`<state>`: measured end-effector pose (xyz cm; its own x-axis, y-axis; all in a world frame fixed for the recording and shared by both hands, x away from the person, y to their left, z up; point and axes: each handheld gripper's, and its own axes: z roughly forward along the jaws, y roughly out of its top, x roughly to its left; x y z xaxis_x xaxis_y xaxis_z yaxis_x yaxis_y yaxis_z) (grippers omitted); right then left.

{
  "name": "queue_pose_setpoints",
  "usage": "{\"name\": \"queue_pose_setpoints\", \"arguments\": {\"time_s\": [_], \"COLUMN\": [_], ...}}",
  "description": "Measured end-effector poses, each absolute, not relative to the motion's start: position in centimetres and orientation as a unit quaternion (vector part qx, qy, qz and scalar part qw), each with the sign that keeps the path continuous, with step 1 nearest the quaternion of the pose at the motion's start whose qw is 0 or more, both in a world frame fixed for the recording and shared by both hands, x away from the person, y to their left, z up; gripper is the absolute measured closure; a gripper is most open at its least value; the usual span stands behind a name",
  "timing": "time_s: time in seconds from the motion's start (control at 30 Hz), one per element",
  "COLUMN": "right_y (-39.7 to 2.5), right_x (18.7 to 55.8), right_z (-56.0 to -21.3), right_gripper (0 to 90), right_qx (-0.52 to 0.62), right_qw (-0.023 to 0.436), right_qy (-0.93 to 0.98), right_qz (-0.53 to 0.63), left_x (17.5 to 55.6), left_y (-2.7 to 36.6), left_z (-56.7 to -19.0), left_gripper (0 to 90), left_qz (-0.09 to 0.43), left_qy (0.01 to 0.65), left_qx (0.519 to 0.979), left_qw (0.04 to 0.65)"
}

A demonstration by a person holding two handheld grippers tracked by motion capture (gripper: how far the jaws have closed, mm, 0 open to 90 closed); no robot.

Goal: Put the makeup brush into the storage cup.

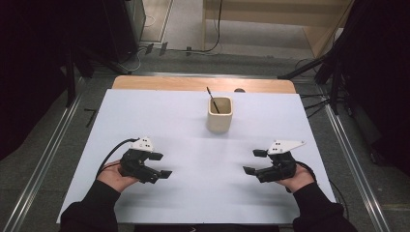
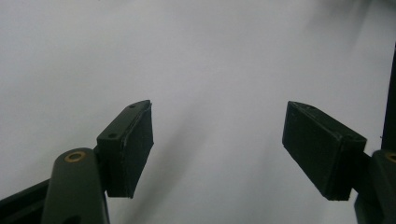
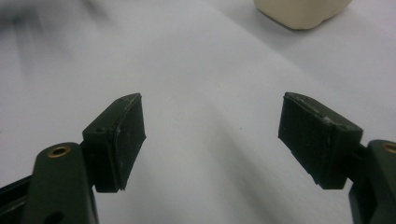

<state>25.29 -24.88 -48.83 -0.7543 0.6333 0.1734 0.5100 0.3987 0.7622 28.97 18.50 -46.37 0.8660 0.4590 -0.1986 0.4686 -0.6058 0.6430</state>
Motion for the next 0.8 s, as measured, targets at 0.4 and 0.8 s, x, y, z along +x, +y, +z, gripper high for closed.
{"name": "queue_pose_setpoints", "arguments": {"time_s": [0.4, 0.8], "right_y": [-24.8, -24.81], "right_x": [25.46, 25.46], "right_z": [-49.1, -49.15], "right_gripper": [24.3, 24.3], "right_qx": [0.342, 0.344], "right_qw": [0.07, 0.068], "right_qy": [0.836, 0.838], "right_qz": [0.424, 0.419], "left_x": [29.02, 29.02], "left_y": [18.52, 18.5], "left_z": [-46.44, -46.48], "left_gripper": [25.8, 25.8], "left_qz": [-0.009, -0.009], "left_qy": [0.26, 0.259], "left_qx": [0.896, 0.896], "left_qw": [0.36, 0.36]}}
